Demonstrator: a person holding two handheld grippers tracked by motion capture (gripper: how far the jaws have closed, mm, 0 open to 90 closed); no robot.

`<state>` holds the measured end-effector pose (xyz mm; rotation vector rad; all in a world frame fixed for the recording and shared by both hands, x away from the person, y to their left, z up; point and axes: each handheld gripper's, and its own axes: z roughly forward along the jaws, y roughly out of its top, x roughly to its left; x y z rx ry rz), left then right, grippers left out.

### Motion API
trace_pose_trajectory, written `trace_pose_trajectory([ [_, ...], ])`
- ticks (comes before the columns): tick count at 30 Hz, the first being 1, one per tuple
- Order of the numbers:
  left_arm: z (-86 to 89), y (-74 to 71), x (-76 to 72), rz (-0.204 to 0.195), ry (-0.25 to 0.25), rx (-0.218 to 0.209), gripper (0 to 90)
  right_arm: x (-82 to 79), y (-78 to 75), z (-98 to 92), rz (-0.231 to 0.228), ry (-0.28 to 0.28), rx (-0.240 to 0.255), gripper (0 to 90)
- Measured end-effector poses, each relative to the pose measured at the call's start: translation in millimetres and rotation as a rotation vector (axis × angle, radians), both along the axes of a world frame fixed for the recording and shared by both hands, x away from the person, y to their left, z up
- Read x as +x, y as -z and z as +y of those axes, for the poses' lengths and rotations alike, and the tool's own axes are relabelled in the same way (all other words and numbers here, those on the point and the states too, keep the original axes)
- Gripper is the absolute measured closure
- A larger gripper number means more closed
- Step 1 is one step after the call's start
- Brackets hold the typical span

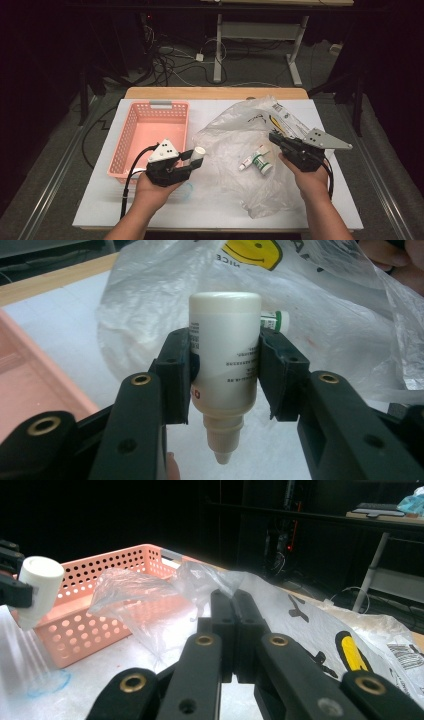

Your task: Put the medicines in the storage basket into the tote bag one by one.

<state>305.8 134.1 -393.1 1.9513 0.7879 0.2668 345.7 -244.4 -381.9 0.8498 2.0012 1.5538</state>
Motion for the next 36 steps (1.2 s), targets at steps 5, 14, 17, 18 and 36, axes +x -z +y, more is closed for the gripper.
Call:
trace_pose_trajectory([
  [5,-18.0,4.2,0.6,0.003,0.031,0.017,58.1,-0.1,-0.6,-0.1,-0.003,0.0,0.003,90.0],
  [14,-48.9,13.0,4.7,0.008,0.057,0.037,58.0,-0.7,-1.8,-0.2,-0.009,0.0,0.005,90.0],
  [17,-60.6,16.4,9.0,0.01,0.059,0.047,58.0,-0.9,-2.0,0.1,-0.01,-0.002,0.006,90.0],
  [18,-63.4,17.2,10.1,0.01,0.059,0.048,58.0,-1.0,-2.1,0.2,-0.009,-0.003,0.005,90.0],
  [36,-114.6,38.9,43.5,0.004,0.04,0.102,58.0,-1.3,-3.1,1.3,-0.013,-0.011,0.008,90.0],
])
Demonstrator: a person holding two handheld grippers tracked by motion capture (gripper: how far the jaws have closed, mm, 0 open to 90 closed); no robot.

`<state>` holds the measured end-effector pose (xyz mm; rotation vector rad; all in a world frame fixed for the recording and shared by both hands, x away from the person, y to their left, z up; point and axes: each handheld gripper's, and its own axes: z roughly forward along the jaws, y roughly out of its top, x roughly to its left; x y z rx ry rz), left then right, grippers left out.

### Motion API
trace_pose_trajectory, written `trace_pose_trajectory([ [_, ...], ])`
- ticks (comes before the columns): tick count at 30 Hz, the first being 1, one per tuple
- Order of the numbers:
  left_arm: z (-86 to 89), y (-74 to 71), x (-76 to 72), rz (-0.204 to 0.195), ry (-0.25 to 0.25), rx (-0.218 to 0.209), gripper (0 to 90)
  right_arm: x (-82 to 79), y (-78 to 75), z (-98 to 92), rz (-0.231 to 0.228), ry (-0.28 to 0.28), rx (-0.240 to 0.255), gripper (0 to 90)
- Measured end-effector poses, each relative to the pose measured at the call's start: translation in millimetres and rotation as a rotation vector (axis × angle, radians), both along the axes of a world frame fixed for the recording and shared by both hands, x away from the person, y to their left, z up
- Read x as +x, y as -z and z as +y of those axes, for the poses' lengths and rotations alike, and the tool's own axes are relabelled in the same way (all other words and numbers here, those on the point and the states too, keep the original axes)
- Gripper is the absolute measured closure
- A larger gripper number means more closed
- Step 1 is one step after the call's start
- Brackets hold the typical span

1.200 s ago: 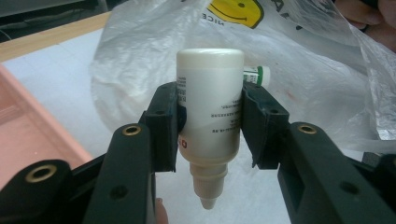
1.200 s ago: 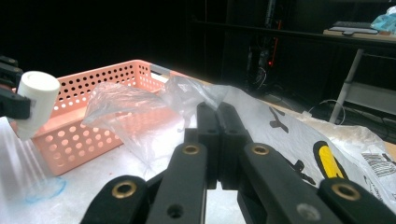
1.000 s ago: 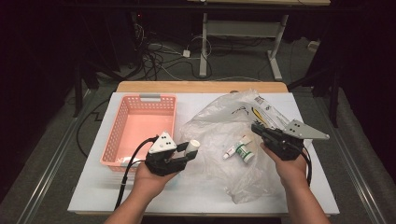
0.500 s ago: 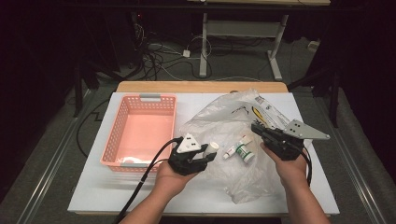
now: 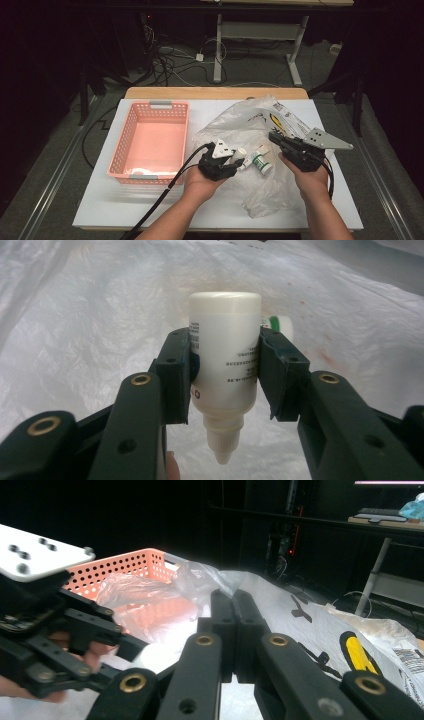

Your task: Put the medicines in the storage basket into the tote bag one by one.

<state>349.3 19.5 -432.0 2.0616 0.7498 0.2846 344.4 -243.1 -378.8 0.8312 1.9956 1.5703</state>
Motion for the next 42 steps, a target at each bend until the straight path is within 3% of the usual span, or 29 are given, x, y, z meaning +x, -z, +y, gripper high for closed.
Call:
trace_pose_trajectory([
  [6,-11.1,6.9,15.7,0.01,-0.012,0.014,57.9,0.4,0.3,0.2,0.001,0.001,0.002,90.0],
  [12,-25.0,12.7,28.5,-0.004,-0.026,0.037,57.9,2.9,3.2,-0.4,0.008,0.004,0.002,90.0],
  [16,-34.6,17.0,36.8,-0.023,-0.032,0.081,57.8,3.0,3.8,-0.6,0.016,0.005,0.001,90.0],
  [25,-47.0,31.2,55.7,0.026,-0.048,0.116,57.6,3.7,3.9,-1.8,0.011,0.006,0.001,90.0],
  [35,-59.1,35.7,65.2,0.05,-0.066,0.081,57.5,3.1,3.8,-1.9,0.012,0.003,0.004,90.0],
  [38,-60.5,33.7,64.9,0.047,-0.071,0.054,51.2,3.3,3.8,-2.7,0.013,0.003,0.005,90.0],
  [42,-58.4,29.1,62.0,0.044,-0.068,0.064,47.0,3.2,3.6,-3.3,0.013,0.004,0.007,90.0],
])
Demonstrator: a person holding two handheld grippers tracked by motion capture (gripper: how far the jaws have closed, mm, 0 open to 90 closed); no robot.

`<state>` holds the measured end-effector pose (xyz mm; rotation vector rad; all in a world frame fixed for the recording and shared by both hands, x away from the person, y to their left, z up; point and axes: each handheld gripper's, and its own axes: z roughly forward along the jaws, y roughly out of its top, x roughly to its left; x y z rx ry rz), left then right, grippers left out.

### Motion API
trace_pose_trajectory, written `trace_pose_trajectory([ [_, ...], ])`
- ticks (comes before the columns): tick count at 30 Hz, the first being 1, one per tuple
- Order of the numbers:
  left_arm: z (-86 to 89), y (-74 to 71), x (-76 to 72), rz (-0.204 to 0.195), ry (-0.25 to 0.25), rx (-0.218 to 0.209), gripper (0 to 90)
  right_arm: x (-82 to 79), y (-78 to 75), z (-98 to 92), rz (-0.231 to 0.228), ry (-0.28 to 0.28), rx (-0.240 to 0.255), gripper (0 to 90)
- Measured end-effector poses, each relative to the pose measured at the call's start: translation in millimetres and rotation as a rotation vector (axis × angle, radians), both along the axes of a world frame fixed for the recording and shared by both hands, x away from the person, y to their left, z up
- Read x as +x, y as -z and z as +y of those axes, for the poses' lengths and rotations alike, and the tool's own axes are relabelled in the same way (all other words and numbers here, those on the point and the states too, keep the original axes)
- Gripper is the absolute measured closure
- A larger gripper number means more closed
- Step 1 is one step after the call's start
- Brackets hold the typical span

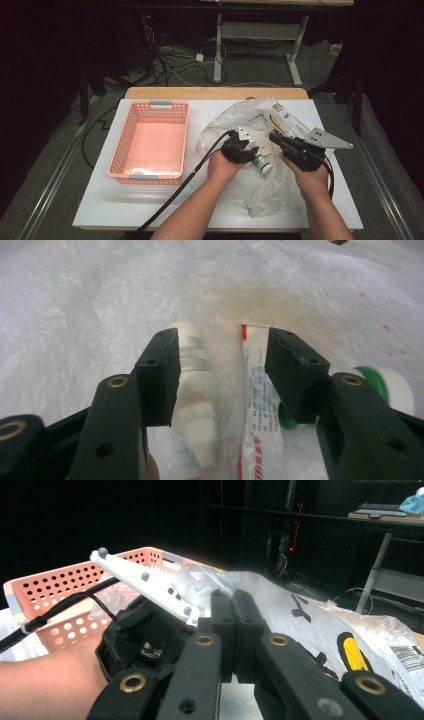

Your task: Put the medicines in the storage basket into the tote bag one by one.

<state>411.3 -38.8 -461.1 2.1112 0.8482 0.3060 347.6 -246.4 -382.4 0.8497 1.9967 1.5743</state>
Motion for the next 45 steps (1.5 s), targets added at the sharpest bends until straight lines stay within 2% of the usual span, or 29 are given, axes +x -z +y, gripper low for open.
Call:
trace_pose_trajectory([
  [6,10.0,-6.9,-14.3,-0.022,0.026,-0.011,47.0,-0.1,0.3,1.4,0.001,-0.003,-0.005,90.0],
  [10,20.1,-7.3,-22.3,-0.02,0.02,-0.03,47.0,-0.2,0.9,2.8,0.001,-0.002,-0.008,90.0],
  [15,32.8,-5.4,-32.6,-0.029,0.012,-0.031,47.0,-0.4,1.2,3.4,0.002,-0.003,-0.013,90.0],
  [23,45.4,1.5,-31.9,-0.02,-0.019,-0.006,47.2,-0.8,1.1,4.2,0.006,-0.002,-0.012,90.0],
  [25,46.4,2.5,-29.9,-0.041,-0.041,0.013,51.3,-0.7,1.4,4.1,0.006,-0.001,-0.012,90.0],
  [28,47.1,3.1,-25.0,-0.079,-0.104,0.035,74.2,-1.0,1.6,4.4,0.009,-0.005,-0.017,90.0],
  [30,47.3,4.1,-18.0,-0.083,-0.163,0.04,86.0,-1.4,1.4,5.1,0.009,-0.006,-0.012,90.0],
  [32,44.9,6.9,-8.4,-0.089,-0.204,0.073,87.7,-1.2,1.2,5.1,0.004,-0.01,-0.014,90.0],
  [35,40.0,11.8,3.8,-0.069,-0.216,0.103,87.6,-1.3,1.5,6.1,0.005,-0.011,-0.012,90.0],
  [37,35.8,15.0,8.8,-0.043,-0.206,0.113,87.5,-1.0,1.5,5.6,0.003,-0.015,-0.014,90.0],
  [40,29.8,17.2,7.2,-0.028,-0.169,0.088,87.3,-0.7,1.5,4.5,0.007,-0.014,-0.012,90.0],
  [43,23.7,15.1,-3.1,-0.044,-0.109,0.079,87.1,-0.4,1.2,3.5,0.004,-0.011,-0.007,90.0],
  [45,22.9,12.7,-10.8,-0.048,-0.091,0.06,87.0,-0.7,0.9,3.4,0.004,-0.008,-0.008,90.0],
])
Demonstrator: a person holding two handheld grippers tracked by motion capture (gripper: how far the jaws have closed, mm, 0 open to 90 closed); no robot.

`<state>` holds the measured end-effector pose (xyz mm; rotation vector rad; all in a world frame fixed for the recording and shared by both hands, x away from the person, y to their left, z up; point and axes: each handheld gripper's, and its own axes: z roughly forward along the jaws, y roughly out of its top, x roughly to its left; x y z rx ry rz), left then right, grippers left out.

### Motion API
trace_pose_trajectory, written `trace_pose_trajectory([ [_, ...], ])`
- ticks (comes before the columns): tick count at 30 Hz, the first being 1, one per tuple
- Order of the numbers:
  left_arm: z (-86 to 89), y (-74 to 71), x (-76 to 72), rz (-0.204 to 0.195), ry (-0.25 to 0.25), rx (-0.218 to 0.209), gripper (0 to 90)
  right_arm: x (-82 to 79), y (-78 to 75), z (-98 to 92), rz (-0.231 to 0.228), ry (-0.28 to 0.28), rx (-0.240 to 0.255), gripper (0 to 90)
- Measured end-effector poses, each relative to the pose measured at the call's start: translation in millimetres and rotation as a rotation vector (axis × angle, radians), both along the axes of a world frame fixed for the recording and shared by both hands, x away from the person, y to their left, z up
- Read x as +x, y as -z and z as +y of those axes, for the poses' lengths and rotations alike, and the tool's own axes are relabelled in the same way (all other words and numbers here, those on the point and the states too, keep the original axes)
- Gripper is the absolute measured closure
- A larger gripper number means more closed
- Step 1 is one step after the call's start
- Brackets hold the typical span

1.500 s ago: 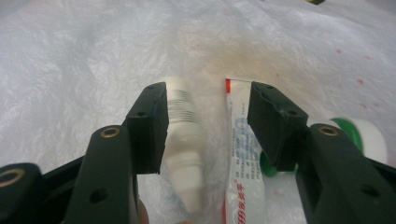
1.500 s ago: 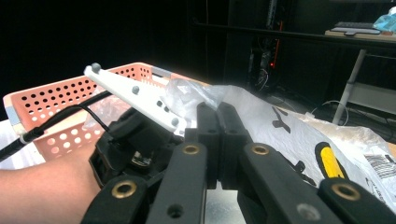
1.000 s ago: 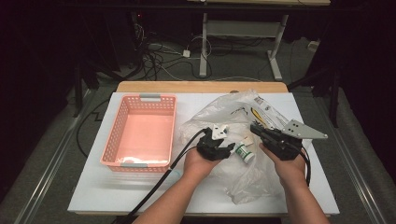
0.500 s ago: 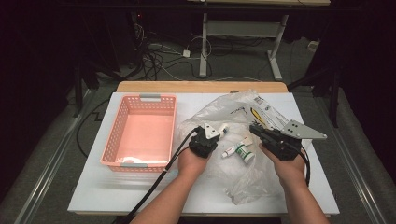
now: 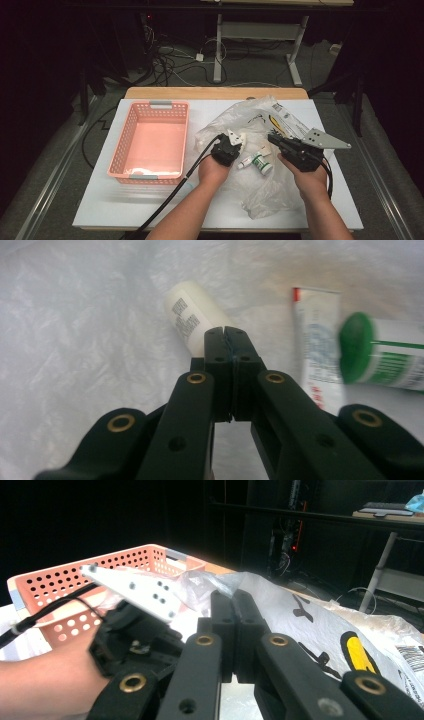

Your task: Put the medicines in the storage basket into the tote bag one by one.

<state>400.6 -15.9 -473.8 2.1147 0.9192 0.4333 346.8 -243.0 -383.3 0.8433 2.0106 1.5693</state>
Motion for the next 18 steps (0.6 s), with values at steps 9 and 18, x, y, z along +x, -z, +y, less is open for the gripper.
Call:
trace_pose_trajectory([
  [9,17.2,-5.8,-40.1,-0.012,0.059,-0.032,86.8,-0.9,-0.7,1.2,-0.004,-0.004,-0.006,90.0],
  [18,49.8,2.8,-75.4,0.011,0.062,-0.01,86.7,-1.2,-0.6,1.2,-0.005,0.001,-0.014,90.0],
])
